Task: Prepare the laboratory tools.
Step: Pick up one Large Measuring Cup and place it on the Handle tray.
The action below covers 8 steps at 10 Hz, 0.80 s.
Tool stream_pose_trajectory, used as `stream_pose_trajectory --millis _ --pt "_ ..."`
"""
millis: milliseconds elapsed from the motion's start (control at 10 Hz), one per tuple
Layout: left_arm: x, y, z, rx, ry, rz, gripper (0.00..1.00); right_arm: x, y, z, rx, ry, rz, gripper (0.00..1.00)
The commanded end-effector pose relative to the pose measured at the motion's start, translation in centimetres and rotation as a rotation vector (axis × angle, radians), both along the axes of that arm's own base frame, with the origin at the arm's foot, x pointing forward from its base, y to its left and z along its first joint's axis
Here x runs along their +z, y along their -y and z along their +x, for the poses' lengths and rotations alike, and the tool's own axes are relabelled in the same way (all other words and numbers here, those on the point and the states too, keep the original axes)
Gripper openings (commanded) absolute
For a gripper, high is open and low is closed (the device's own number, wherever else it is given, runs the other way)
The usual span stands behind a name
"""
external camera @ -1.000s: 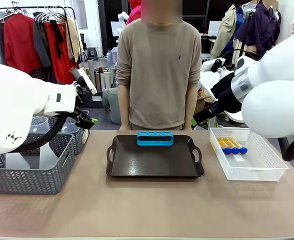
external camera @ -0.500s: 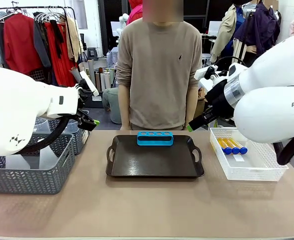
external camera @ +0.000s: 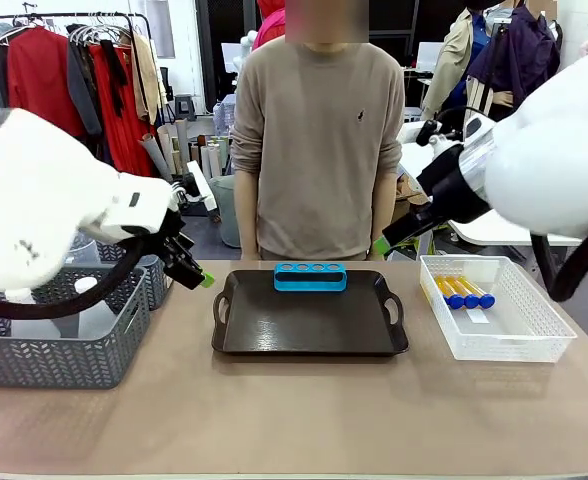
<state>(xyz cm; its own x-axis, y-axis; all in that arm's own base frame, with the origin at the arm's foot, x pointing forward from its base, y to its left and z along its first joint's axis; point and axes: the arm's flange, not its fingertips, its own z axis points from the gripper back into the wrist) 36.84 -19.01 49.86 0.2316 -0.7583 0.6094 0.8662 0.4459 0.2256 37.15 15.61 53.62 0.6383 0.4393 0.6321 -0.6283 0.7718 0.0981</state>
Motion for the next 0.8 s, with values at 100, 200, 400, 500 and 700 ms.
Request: stream_pose_trajectory --millis 100,200,400,500,700 --pt "7.4 -5.5 2.3 -0.019 -0.055 -0.06 1.0 3.9 2.1 0.7 0.083 -0.041 0.021 1.0" --pt "9.1 -6.7 2.3 0.002 -0.031 -0.066 1.0 5.4 3.1 0.7 0.09 -0.034 0.028 1.0" --pt "11.4 -8.2 2.3 0.055 -0.001 -0.107 1.0 8.0 5.2 0.9 0.09 0.003 0.072 1.0" --pt "12.2 -8.9 2.3 0.055 -0.027 -0.133 1.0 9.7 6.6 0.8 0.094 0.014 0.082 1.0" --pt "13.6 -9.8 2.8 0.097 -0.002 -0.158 1.0 11.7 8.8 0.7 0.121 0.008 0.107 1.0"
